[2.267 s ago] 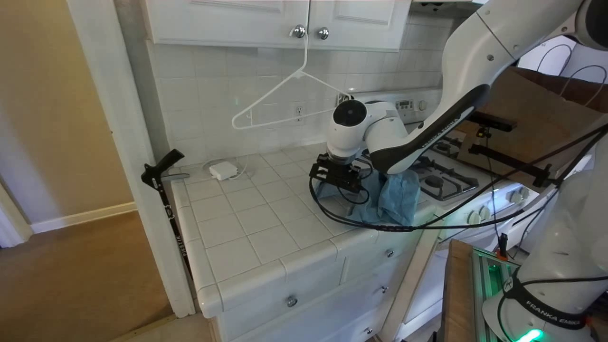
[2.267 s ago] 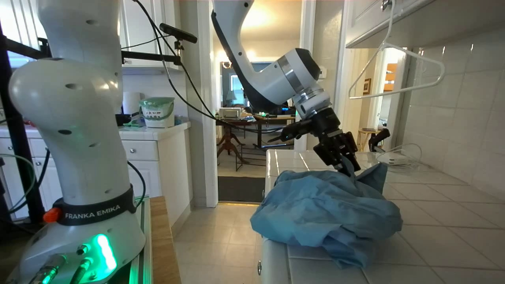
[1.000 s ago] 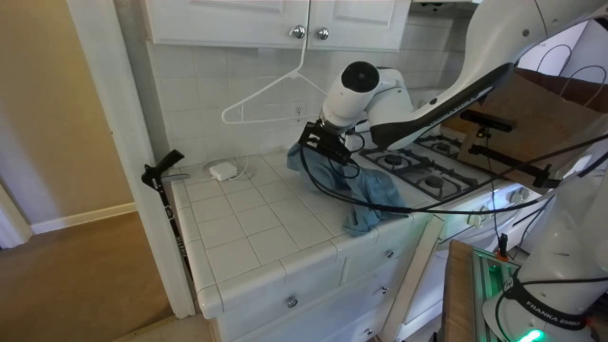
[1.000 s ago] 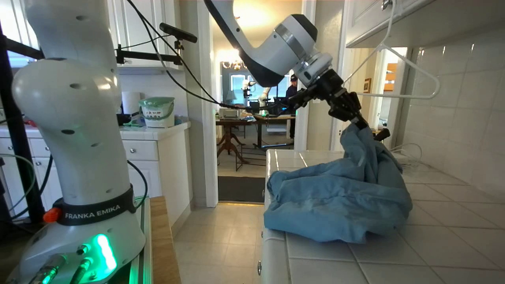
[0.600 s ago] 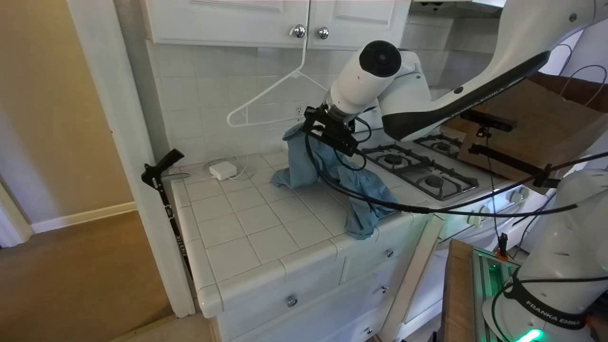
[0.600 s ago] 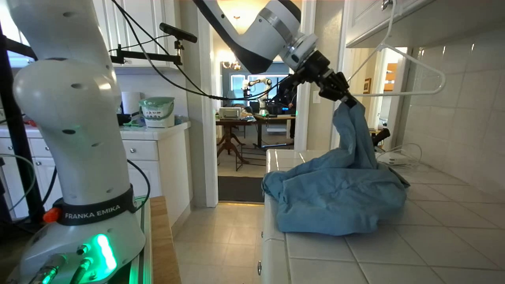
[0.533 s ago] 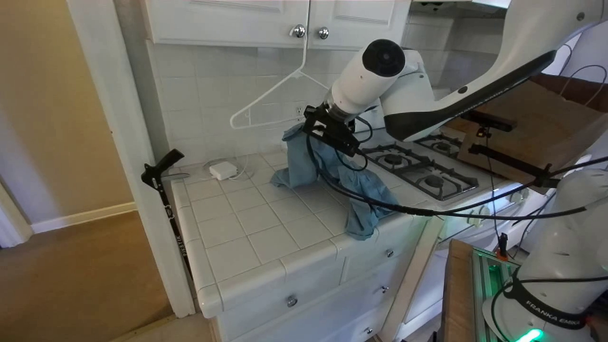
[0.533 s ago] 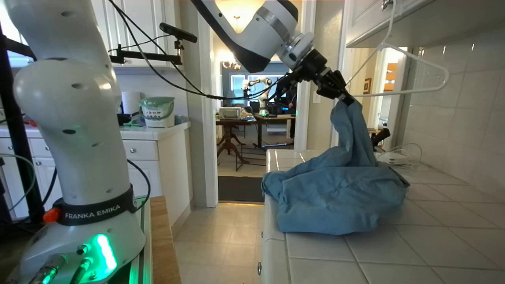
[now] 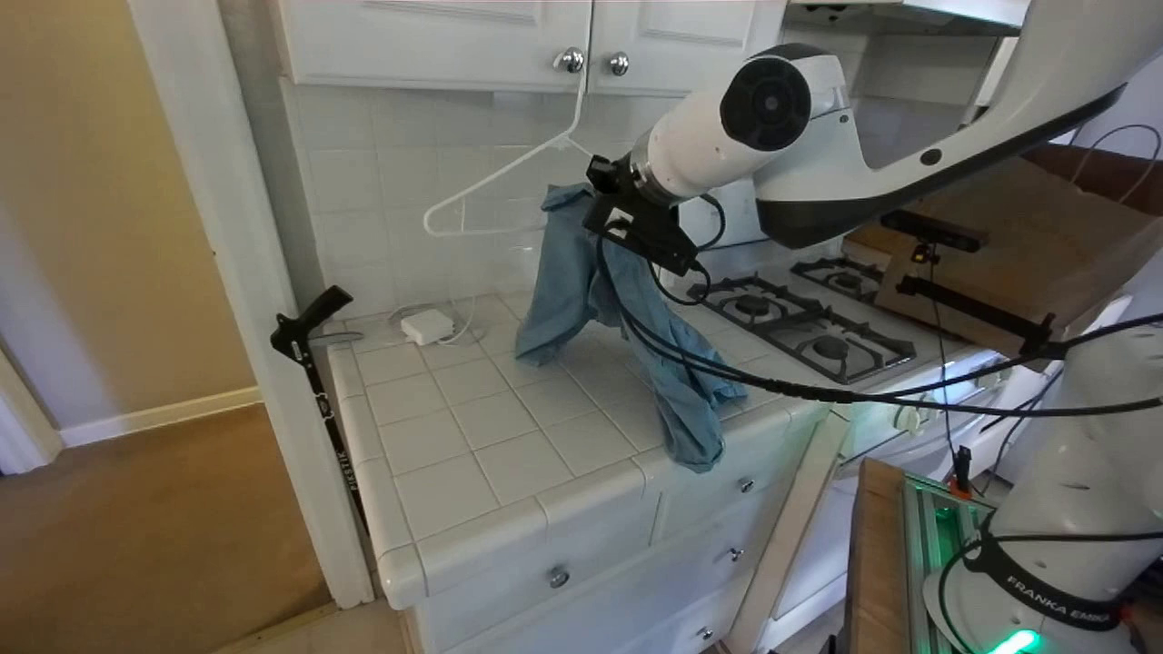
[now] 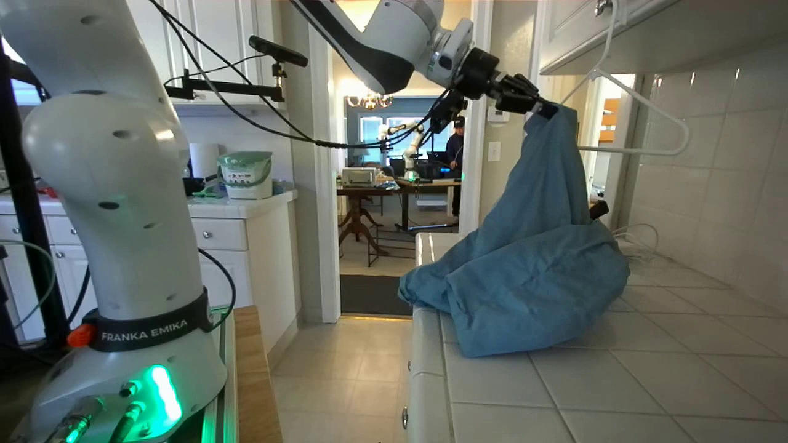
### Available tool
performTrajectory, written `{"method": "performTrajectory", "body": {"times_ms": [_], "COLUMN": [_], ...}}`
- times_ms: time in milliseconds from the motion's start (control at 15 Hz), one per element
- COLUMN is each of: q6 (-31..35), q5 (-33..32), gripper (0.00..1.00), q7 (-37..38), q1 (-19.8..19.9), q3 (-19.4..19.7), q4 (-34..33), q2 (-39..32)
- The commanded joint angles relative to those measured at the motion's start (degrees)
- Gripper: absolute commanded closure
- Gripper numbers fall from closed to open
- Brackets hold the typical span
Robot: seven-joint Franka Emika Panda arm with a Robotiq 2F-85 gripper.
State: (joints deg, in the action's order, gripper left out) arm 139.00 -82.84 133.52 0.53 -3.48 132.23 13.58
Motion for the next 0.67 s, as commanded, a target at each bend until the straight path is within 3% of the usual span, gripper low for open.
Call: {"method": "performTrajectory", "body": {"times_ms": [0, 267, 600], "q6": [-5.9, -11.3, -12.1], "q5": [-6.4, -10.7, -15.7], "gripper": [0.99, 0.99, 0.99], "q7": [3.6, 3.5, 2.8], "q1": [-0.6, -1.2, -1.4], "q3": [-0.5, -0.3, 0.8], "q4": [-1.2, -3.3, -7.0], "q2": [0.6, -1.2, -6.4]}}
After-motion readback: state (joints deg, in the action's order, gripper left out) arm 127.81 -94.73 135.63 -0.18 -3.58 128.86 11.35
